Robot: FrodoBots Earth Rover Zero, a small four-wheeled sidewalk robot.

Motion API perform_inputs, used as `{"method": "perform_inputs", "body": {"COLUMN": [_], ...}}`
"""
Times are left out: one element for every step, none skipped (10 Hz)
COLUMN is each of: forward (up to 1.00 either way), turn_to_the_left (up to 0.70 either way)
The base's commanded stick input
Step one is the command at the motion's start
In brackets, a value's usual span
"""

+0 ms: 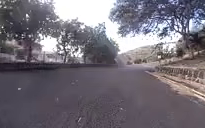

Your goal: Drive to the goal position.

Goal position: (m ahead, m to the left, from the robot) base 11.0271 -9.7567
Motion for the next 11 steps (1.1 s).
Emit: {"method": "perform_inputs", "body": {"forward": [0.70,0.70,0.70,0.70,0.70,0.70,0.70,0.70,0.70,0.70,0.70], "turn_to_the_left": [-0.35,0.00,0.00,0.00,0.00,0.00,0.00,0.00,0.00,0.00,0.00]}}
